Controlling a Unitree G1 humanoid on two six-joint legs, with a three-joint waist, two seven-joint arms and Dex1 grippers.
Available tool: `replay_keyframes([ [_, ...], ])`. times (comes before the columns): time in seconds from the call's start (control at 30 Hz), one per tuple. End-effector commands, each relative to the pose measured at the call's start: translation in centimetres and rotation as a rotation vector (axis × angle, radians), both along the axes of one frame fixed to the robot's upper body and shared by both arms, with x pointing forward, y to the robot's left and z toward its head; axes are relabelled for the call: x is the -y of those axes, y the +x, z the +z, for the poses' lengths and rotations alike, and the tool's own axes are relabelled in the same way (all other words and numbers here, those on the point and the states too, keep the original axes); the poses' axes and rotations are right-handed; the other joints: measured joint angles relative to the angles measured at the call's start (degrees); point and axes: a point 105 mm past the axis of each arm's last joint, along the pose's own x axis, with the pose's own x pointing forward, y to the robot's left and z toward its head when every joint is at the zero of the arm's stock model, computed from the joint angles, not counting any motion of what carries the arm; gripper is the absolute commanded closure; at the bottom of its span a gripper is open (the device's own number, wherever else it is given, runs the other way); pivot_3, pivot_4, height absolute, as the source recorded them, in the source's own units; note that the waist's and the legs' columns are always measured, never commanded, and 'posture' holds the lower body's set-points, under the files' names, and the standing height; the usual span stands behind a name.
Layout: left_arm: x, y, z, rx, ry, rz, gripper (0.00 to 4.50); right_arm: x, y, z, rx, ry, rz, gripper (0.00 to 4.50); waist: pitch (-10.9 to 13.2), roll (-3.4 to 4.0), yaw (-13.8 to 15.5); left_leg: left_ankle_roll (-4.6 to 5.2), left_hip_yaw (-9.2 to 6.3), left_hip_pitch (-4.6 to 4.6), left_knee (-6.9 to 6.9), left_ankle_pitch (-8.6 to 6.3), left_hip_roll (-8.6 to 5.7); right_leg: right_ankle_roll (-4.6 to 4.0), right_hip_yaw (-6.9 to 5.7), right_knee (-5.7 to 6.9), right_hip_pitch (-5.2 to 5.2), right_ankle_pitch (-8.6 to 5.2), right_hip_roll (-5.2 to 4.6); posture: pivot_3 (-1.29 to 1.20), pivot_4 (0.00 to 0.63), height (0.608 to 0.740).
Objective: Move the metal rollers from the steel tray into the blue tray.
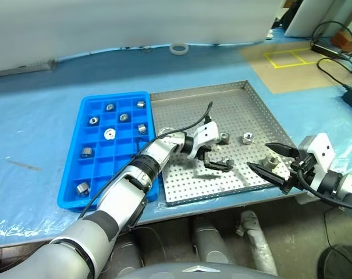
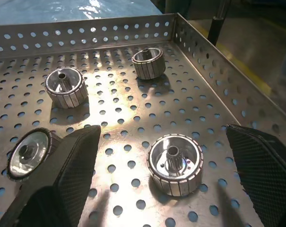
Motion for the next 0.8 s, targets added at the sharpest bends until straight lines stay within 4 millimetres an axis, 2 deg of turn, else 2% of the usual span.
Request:
replay_keyframes([
  [0.03, 0.9, -0.4, -0.1, 0.051, 0.012, -0.022, 0.04, 0.0, -0.6, 1.2, 0.054, -0.009, -0.015, 0.00, 0.00, 0.00, -1.27, 0.01, -0.04, -0.08, 0.03, -0.01, -0.02, 0.05, -0.03, 0.00, 0.00, -0.03, -0.02, -0.81, 0.150, 0.740],
  [0.1, 0.8, -0.5, -1.4, 0.047, 0.053, -0.005, 0.04, 0.0, -0.8, 1.2, 0.054, -0.009, -0.022, 0.00, 0.00, 0.00, -2.48, 0.03, -0.10, -0.15, 0.04, -0.02, -0.04, 0.12, -0.10, -0.02, 0.00, -0.07, -0.04, -0.81, 0.150, 0.740],
  [0.2, 0.4, -0.5, -2.7, 0.063, 0.095, 0.029, 0.63, -0.1, -0.7, 1.2, 0.057, -0.006, -0.022, 0.00, 0.00, 0.00, -4.05, 0.05, -0.15, -0.19, 0.05, -0.04, -0.08, 0.25, -0.14, -0.02, 0.00, -0.15, -0.07, -0.80, 0.150, 0.740],
  [0.4, -0.1, -0.1, -2.2, -0.002, 0.040, 0.072, 2.67, -0.7, 0.1, 1.1, 0.055, 0.001, 0.017, 0.00, 0.00, 0.00, -5.65, 0.07, -0.23, -0.24, 0.07, -0.05, -0.20, 0.32, -0.19, -0.03, 0.01, -0.19, -0.15, -0.76, 0.150, 0.740],
  [0.43, -0.2, 0.2, -1.8, -0.017, 0.017, 0.091, 2.78, -0.9, 0.3, 1.1, 0.056, 0.004, 0.029, 0.00, 0.00, 0.00, -5.71, 0.07, -0.24, -0.24, 0.07, -0.05, -0.25, 0.33, -0.19, -0.03, 0.01, -0.19, -0.20, -0.73, 0.150, 0.740],
  [0.57, -0.9, 1.0, 0.7, -0.077, -0.112, 0.143, 2.76, -1.8, 1.4, 1.3, 0.063, 0.027, 0.085, 0.00, 0.01, -0.01, -5.76, 0.11, -0.27, -0.25, 0.08, -0.06, -0.48, 0.32, -0.21, -0.02, 0.01, -0.19, -0.42, -0.66, 0.150, 0.740],
  [0.8, -4.2, 1.5, 6.1, -0.007, -0.289, 0.253, 2.76, -4.3, 4.1, 1.8, 0.078, 0.076, 0.231, 0.00, 0.01, -0.01, -5.33, 0.33, -0.30, -0.22, 0.07, -0.17, -0.75, 0.26, -0.32, 0.05, 0.12, -0.15, -0.83, -0.48, 0.150, 0.740],
])
